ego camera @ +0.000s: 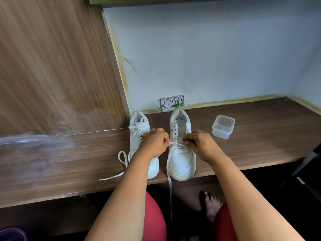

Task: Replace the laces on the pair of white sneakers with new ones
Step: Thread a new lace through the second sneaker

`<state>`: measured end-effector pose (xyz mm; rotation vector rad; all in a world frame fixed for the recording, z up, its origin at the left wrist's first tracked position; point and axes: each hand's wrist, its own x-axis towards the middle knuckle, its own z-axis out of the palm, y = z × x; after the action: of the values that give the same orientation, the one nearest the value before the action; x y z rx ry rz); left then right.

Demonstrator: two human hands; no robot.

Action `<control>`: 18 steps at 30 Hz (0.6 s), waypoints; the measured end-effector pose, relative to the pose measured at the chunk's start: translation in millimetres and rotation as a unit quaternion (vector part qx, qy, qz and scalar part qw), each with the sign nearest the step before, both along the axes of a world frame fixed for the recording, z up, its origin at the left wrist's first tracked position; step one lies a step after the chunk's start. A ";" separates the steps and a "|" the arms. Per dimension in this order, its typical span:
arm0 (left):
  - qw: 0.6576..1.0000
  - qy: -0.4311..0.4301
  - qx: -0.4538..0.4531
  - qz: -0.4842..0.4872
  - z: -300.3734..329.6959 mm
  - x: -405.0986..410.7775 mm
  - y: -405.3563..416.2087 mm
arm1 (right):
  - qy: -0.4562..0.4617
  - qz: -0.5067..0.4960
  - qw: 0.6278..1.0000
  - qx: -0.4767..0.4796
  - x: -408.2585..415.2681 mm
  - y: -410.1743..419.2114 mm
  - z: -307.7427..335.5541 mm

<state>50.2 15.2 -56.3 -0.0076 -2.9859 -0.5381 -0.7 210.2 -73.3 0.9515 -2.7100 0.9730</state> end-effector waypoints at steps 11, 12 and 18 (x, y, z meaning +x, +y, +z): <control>0.987 -0.091 0.131 0.015 -6.7 4.9 8.0 | -0.068 -0.012 0.993 0.091 7.4 -4.5 7.0; 0.985 -0.095 0.140 0.015 -7.0 5.3 8.0 | -0.068 -0.010 0.995 0.073 7.7 -2.3 8.8; 0.981 -0.089 0.172 0.009 -10.9 4.6 10.0 | -0.042 -0.018 0.999 0.029 9.2 -4.7 2.4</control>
<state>54.9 25.2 -67.2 0.1009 -3.0117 -1.0988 8.4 205.5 -70.9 0.8879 -2.8294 0.9538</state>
